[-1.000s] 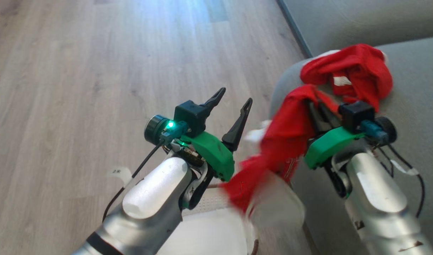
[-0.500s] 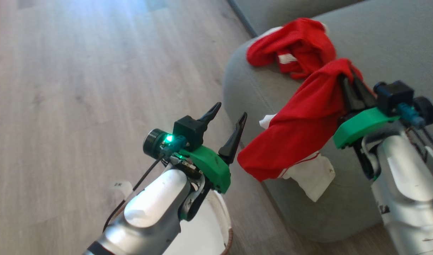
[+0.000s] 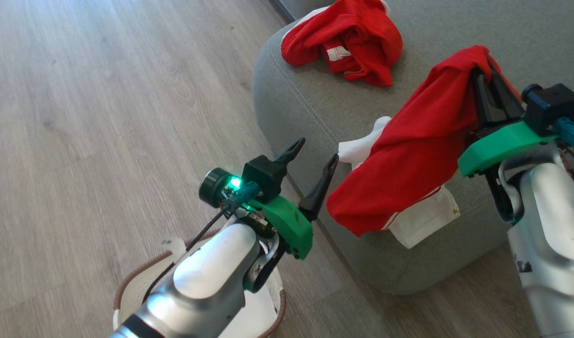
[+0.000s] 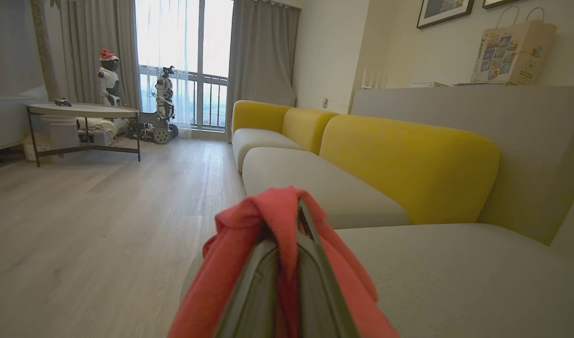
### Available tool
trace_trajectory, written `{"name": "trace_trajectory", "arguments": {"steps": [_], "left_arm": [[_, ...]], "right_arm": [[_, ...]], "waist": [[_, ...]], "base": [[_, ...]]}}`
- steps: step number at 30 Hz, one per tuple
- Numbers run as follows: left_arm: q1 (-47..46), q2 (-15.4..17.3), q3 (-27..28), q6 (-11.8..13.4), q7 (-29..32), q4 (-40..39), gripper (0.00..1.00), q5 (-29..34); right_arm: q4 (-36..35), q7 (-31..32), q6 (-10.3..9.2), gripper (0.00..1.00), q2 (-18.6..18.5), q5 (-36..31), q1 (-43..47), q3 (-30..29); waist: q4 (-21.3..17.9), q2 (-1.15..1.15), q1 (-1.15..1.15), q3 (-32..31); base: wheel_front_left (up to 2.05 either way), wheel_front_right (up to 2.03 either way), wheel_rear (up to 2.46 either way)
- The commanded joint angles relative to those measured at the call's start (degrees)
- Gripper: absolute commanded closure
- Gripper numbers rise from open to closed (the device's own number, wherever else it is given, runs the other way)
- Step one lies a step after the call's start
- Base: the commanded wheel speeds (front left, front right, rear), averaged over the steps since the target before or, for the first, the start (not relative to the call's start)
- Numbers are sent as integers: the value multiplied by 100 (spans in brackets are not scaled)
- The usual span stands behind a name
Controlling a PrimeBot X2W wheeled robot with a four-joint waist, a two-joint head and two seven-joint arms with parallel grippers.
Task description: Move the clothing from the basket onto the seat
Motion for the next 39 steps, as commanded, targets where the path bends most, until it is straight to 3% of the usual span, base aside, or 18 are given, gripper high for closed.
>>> {"name": "trace_trajectory", "arguments": {"steps": [1,9,19,24,30,39], "left_arm": [[-355,11,188,-26,-77,-134,0,31],[-297,-2,284,103,-109,-249,0,34],[-415,57,166,164,-62,-629,0,198],[-588,121,145,212,1,-889,0,292],[-769,221,73,261,127,-1189,0,431],[-890,400,-33,360,323,-1585,0,596]], "right_arm": [[-229,56,-2,100,32,-9,-304,103],[307,272,-2,100,104,459,-1441,271],[1249,346,-2,100,-557,21,-3627,-219],[1801,442,-2,100,-904,-316,-4714,-902],[2302,482,-2,100,-1322,-1244,-5420,-1843],[2738,429,-2,100,-1379,-2695,-5175,-3800]], "waist": [[6,0,0,13],[219,0,0,180],[921,0,0,798],[1325,0,0,1260],[1883,0,0,1816],[2518,0,0,2433]], "base": [[0,0,0],[0,0,0],[0,0,0],[0,0,0],[0,0,0],[0,0,0]]}}
